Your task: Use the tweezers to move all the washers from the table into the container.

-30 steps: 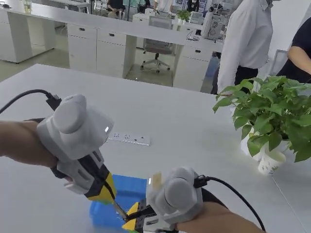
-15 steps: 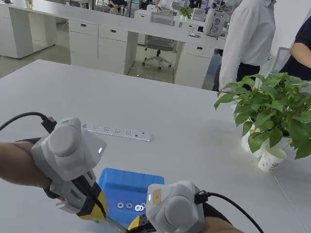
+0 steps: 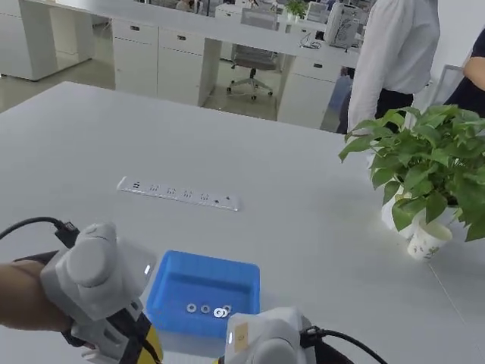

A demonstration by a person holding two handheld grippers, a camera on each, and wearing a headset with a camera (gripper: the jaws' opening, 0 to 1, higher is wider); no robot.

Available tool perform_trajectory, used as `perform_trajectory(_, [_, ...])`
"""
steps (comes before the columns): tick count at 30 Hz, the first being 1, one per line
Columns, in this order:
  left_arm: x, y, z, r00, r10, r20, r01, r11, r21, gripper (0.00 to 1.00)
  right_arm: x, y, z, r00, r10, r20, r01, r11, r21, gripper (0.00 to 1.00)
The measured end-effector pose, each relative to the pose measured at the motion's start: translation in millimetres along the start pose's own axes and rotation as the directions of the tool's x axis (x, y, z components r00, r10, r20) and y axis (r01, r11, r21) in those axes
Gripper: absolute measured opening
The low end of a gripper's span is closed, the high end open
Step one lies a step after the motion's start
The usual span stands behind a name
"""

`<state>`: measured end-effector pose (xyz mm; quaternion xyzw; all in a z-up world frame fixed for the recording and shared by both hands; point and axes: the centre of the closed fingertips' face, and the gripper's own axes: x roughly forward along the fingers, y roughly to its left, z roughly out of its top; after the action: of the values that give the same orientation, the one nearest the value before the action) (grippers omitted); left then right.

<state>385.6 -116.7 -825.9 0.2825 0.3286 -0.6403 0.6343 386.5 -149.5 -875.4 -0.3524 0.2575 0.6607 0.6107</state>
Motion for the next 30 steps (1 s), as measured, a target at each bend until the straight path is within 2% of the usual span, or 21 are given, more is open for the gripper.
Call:
perform_trajectory(6, [12.8, -6.3, -12.3, 0.9998, 0.007, -0.021, -0.007, 1.0, 0.001, 0.05, 7.6, 7.6, -7.2, 0.9997, 0.007, -0.023, -0.007, 1.0, -0.013, 0.07])
perform_trajectory(8, [14.8, -8.0, -15.2, 0.9997, 0.009, -0.024, -0.009, 1.0, -0.005, 0.05, 8.7, 9.6, -8.4, 0.9998, 0.01, -0.016, -0.01, 1.0, 0.007, 0.07])
perform_trajectory(12, [18.9, -13.0, -20.2, 0.9997, 0.005, -0.024, -0.006, 1.0, -0.018, 0.05, 10.7, 16.0, -9.5, 0.9997, 0.017, -0.019, -0.017, 1.0, 0.002, 0.07])
perform_trajectory(17, [25.2, -16.0, -30.6, 0.9984, 0.016, -0.054, -0.017, 1.0, -0.016, 0.05, 11.9, 18.4, -9.2, 0.9998, 0.015, -0.013, -0.015, 1.0, 0.005, 0.07])
perform_trajectory(30, [37.6, -26.6, -42.4, 0.9971, 0.016, -0.074, -0.018, 1.0, -0.021, 0.05, 10.3, 29.0, -8.7, 0.9994, 0.022, -0.026, -0.022, 0.999, -0.036, 0.1])
